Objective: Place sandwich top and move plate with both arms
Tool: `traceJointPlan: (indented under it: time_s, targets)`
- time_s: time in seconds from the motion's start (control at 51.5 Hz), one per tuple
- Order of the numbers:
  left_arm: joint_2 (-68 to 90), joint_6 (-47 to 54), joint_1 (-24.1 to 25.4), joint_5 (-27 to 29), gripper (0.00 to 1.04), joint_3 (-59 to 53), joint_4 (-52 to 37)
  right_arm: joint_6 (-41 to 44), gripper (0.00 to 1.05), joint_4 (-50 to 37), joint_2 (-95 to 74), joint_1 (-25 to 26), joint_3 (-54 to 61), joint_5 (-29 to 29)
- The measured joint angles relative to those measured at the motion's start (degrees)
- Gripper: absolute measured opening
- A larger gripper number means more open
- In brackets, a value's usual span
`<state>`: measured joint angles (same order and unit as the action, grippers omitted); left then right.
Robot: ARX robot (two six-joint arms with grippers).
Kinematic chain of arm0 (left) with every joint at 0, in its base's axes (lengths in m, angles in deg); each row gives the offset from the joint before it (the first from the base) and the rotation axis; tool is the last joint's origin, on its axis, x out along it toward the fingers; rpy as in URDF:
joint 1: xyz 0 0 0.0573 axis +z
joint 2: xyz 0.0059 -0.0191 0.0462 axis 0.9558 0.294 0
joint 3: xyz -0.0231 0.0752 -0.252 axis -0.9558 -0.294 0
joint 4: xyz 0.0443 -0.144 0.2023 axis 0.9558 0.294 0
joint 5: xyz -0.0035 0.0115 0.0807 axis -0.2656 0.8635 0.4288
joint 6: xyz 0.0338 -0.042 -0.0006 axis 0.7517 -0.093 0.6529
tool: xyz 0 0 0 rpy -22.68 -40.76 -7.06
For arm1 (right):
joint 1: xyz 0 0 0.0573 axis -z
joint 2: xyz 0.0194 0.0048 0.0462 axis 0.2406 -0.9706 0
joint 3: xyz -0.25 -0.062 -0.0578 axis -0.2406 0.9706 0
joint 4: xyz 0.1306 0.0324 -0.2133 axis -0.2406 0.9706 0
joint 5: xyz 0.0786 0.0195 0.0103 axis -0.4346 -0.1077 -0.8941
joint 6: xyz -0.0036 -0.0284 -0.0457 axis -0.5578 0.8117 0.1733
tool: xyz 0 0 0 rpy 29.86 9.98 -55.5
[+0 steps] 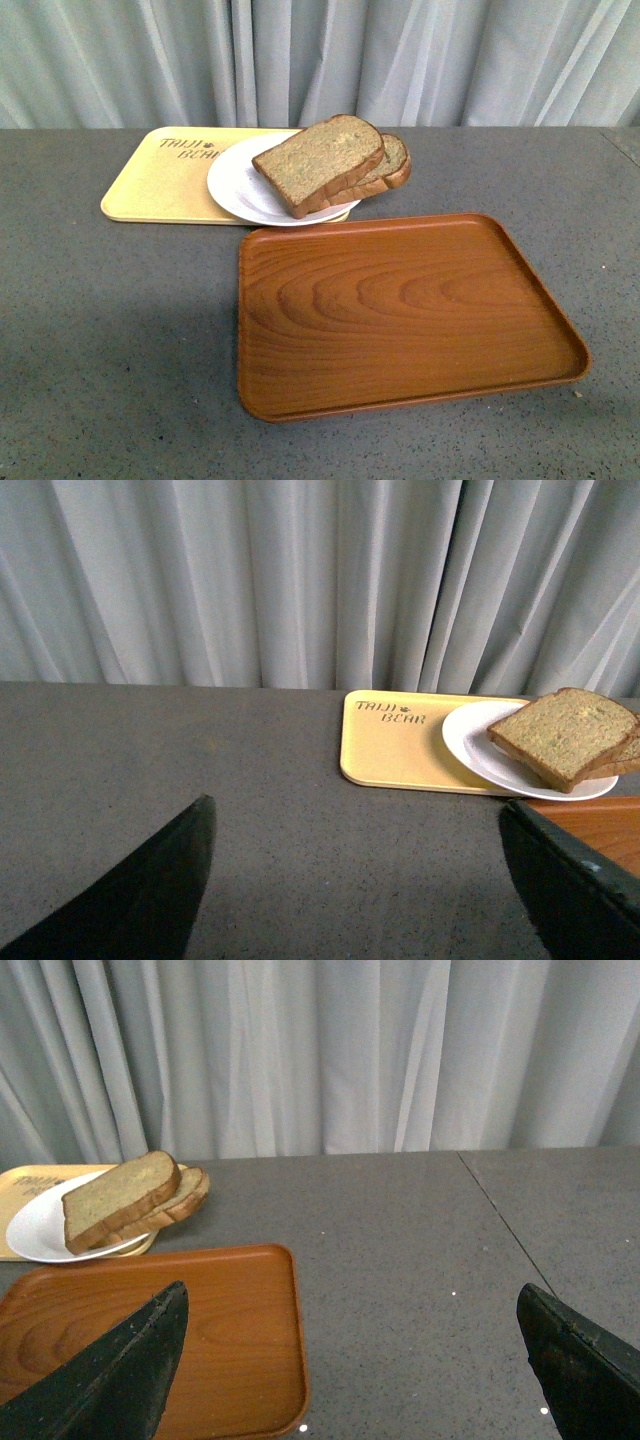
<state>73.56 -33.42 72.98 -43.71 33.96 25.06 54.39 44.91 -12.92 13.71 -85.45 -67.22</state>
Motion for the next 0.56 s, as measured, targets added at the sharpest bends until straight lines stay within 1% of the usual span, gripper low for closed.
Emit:
traceJointPlan:
  time_s: [0.058, 0.136, 0.563]
  targets:
    - [0.0, 0.09, 0.0, 0.0, 0.98, 0.0, 0.0, 0.0, 0.96, 0.0, 0.0, 0.0, 0.0, 0.0]
    - [0.0, 0.13, 0.0, 0.0, 0.95, 0.0, 0.0, 0.0, 0.96, 0.0, 0.0, 0.02, 0.0, 0.0]
    - [0.0, 0.13, 0.0, 0.0, 0.96, 0.0, 0.0, 0.0, 0.96, 0.0, 0.0, 0.02, 0.0, 0.0]
